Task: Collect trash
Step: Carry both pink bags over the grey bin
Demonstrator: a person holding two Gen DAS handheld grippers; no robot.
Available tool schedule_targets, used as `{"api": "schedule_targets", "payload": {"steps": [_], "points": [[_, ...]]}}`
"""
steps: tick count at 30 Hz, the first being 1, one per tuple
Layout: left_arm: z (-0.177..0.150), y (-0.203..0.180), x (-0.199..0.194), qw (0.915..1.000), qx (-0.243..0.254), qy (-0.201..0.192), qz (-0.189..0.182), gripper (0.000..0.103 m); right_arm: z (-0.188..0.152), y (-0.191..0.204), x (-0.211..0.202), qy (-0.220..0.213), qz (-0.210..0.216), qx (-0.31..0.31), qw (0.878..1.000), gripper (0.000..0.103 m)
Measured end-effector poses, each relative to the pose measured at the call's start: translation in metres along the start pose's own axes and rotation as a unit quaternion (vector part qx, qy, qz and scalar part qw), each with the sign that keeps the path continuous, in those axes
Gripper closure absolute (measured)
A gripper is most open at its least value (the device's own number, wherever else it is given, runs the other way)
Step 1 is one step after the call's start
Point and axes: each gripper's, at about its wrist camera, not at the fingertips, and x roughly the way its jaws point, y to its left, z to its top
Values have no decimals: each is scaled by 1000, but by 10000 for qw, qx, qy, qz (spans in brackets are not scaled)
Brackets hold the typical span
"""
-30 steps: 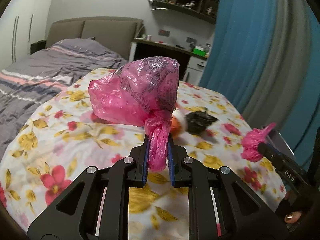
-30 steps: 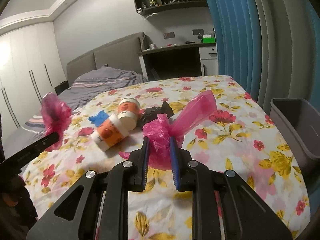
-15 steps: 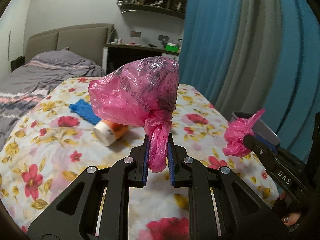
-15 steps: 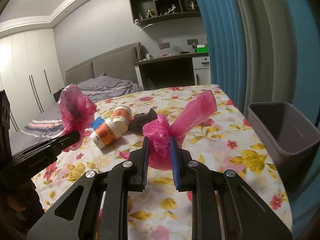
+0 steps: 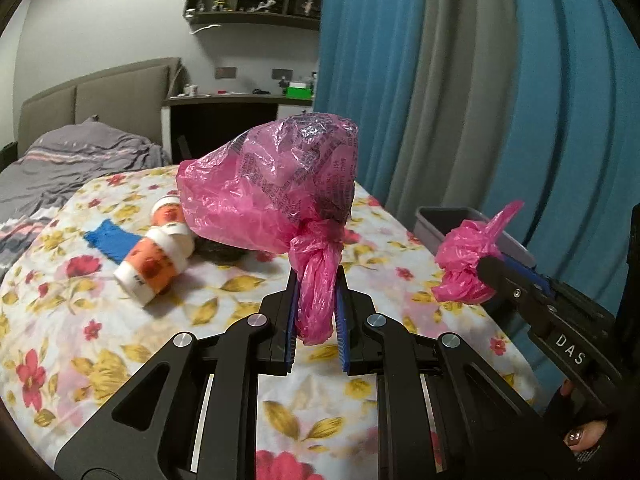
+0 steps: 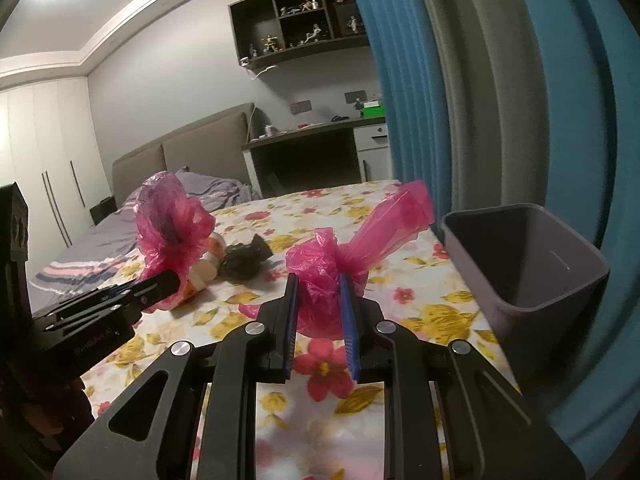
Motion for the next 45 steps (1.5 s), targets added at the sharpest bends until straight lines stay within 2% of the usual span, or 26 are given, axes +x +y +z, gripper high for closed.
{"api": "schedule_targets", "payload": {"steps": [17, 26, 34, 45], "points": [[7, -51, 36, 9983, 400, 133, -402, 88, 5, -41, -5, -128, -366, 184, 9991, 82], [17, -88, 60, 9948, 633, 157, -782, 88, 11, -69, -8, -213, -724, 325, 9966, 82], [34, -134, 95, 9877, 867, 131, -1292, 88, 21, -108, -5, -284, -1173, 441, 9917, 82], [36, -180, 149, 9735, 1021, 386, -2008, 88, 32, -158, 11, -282, -1557, 657, 9852, 82]]}}
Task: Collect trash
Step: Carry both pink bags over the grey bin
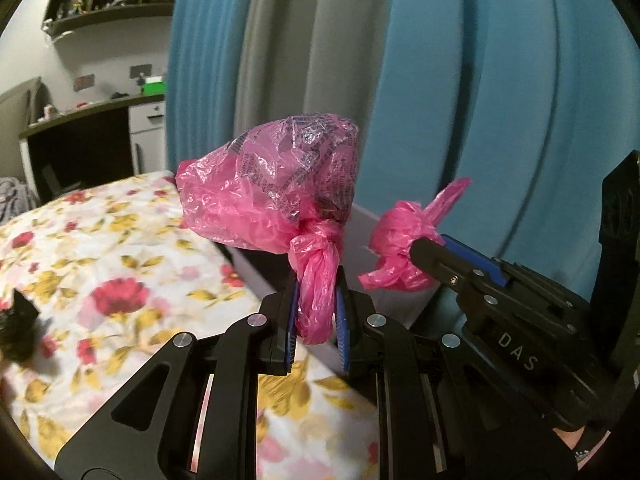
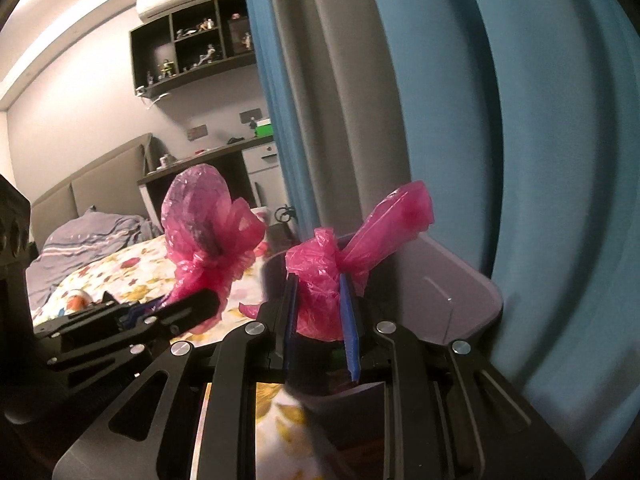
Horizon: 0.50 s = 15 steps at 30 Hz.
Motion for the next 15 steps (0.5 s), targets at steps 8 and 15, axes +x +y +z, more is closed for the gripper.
{"api": "schedule_targets", "payload": {"steps": [8, 15], "points": [[2, -4, 36, 9992, -34, 245, -325, 88, 1, -19, 14, 98, -179, 148, 9997, 82], [2, -3, 59, 9980, -117, 434, -453, 88, 1, -25, 24, 192, -280, 142, 9993, 82]]}}
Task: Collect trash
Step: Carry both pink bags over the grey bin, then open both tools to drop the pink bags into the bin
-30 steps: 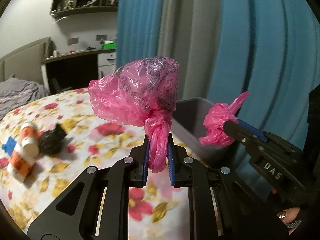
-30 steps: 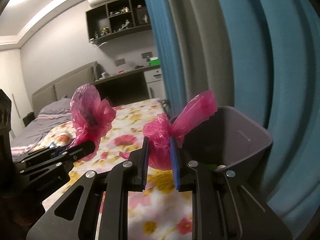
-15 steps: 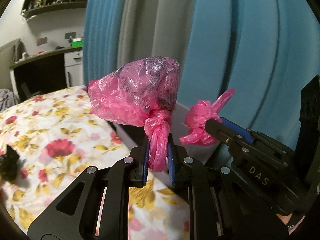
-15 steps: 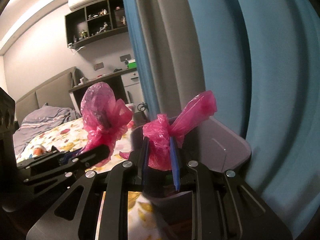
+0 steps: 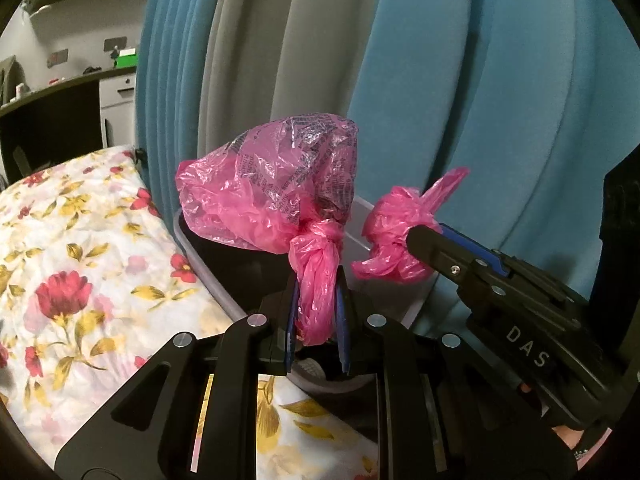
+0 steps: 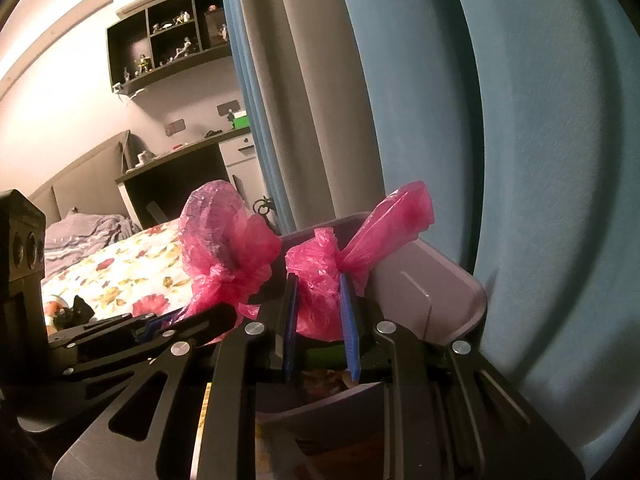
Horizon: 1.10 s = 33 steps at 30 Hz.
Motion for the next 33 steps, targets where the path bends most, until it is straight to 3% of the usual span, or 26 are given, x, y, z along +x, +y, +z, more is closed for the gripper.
{"api": "schedule_targets", "payload": {"steps": [15, 18, 20, 22, 28, 33], "points": [[-3, 3, 26, 9993, -13, 282, -265, 84, 5, -1, 19, 97, -173, -13, 9998, 81], [-6, 5, 25, 9995, 5, 249, -173, 63, 6, -1, 22, 113, -168, -6, 9998, 78], [-8, 7, 20, 9998, -51, 146, -161, 37, 6, -1, 23, 120, -155, 7, 9998, 77], [-9, 10, 14, 9997, -116, 56, -187, 26, 6, -3, 22, 104, -137, 38, 9998, 69], [-14, 25, -7, 9994, -285, -73, 201, 15, 8, -6, 16, 25, -94, 139, 9999, 60], [-22, 31, -36, 9960, -385, -330, 734, 8, 8, -2, -2, -151, -119, 180, 9997, 38]]}}
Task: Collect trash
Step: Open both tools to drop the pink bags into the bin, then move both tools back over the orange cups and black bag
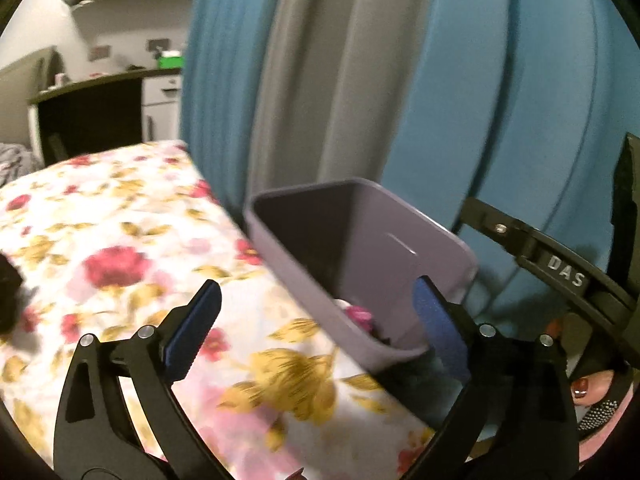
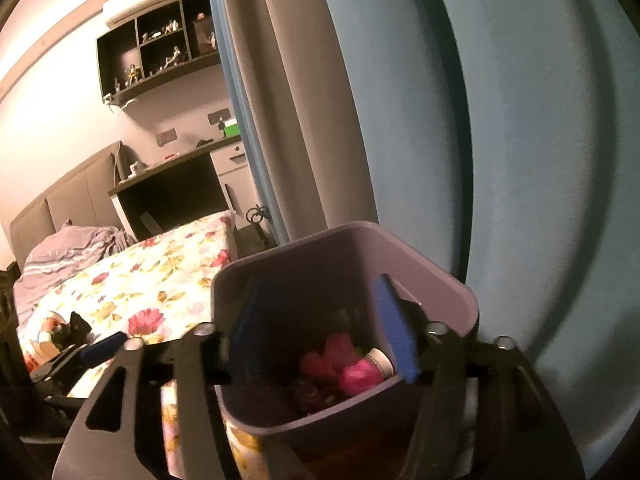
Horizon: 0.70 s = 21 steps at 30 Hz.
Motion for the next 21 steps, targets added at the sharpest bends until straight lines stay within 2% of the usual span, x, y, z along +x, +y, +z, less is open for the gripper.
{"api": "schedule_targets", "payload": {"steps": [3, 6, 14, 21], "points": [[-4, 6, -19, 9996, -70, -127, 246, 6, -3, 9, -12, -131, -116, -76, 9998, 24], [-7, 15, -38, 9989, -140, -187, 411, 6, -7, 17, -24, -205, -182, -121, 9996, 16], [-18, 52, -90, 9946, -490, -298, 863, 6, -15, 37, -47, -205, -7, -85, 9998, 15], [-36, 92, -140, 9872, -633, -381, 1414, 6, -26, 73, -67, -313, 195, -210, 9991, 15]]}}
